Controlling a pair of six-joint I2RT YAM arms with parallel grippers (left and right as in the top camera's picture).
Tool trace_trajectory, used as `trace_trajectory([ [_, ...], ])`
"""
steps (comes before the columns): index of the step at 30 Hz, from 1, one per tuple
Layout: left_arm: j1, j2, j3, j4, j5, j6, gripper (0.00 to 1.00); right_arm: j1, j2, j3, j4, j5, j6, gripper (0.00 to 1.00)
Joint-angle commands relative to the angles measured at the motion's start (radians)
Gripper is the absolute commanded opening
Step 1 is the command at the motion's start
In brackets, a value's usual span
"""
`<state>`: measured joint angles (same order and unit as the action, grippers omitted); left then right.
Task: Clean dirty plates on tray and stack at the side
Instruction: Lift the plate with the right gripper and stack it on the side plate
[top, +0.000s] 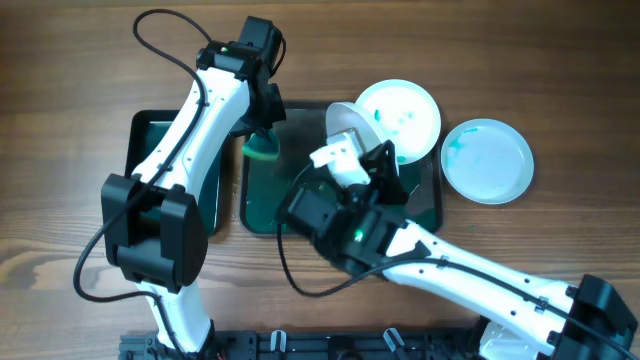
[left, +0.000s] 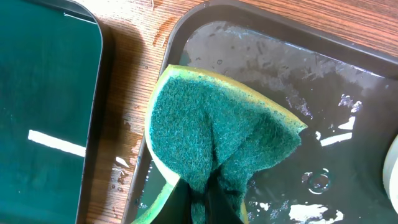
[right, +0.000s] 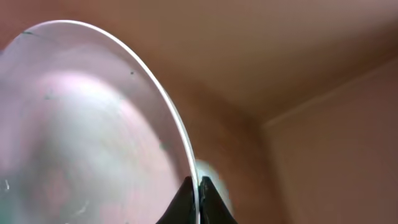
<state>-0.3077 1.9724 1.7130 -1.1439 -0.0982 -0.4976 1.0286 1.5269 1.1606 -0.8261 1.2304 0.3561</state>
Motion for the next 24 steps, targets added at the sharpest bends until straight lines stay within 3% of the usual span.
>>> trace_trajectory([
  [1, -0.003, -0.007, 0.017, 0.003, 0.013, 0.019, 0.04, -0.149, -0.020, 0.019, 0.000, -0.521, 0.146, 0.04],
  [5, -0.003, -0.007, 0.017, 0.003, 0.013, 0.019, 0.04, -0.512, -0.069, 0.019, 0.039, -1.117, 0.081, 0.04],
  [7, -0.003, -0.007, 0.017, 0.003, 0.013, 0.019, 0.04, -0.709, -0.113, 0.019, 0.053, -1.324, 0.037, 0.04],
  [10, -0.003, -0.007, 0.017, 0.003, 0.013, 0.019, 0.04, -1.046, -0.140, 0.017, 0.000, -1.469, 0.053, 0.04],
  [14, -0.003, -0.007, 0.017, 0.003, 0.013, 0.019, 0.04, -1.407, -0.139, -0.070, -0.017, -1.463, 0.093, 0.04],
  [16, -0.003, -0.007, 0.017, 0.004, 0.013, 0.019, 0.04, -1.540, -0.138, -0.159, 0.057, -1.454, 0.100, 0.04],
  [19, -0.004, -0.007, 0.017, 0.004, 0.013, 0.019, 0.04, -1.582, -0.115, -0.283, 0.242, -1.431, 0.100, 0.04],
  [24, -0.005, -0.007, 0.017, 0.018, 0.031, 0.019, 0.04, -1.429, 0.000, -0.289, 0.280, -1.333, 0.089, 0.05],
])
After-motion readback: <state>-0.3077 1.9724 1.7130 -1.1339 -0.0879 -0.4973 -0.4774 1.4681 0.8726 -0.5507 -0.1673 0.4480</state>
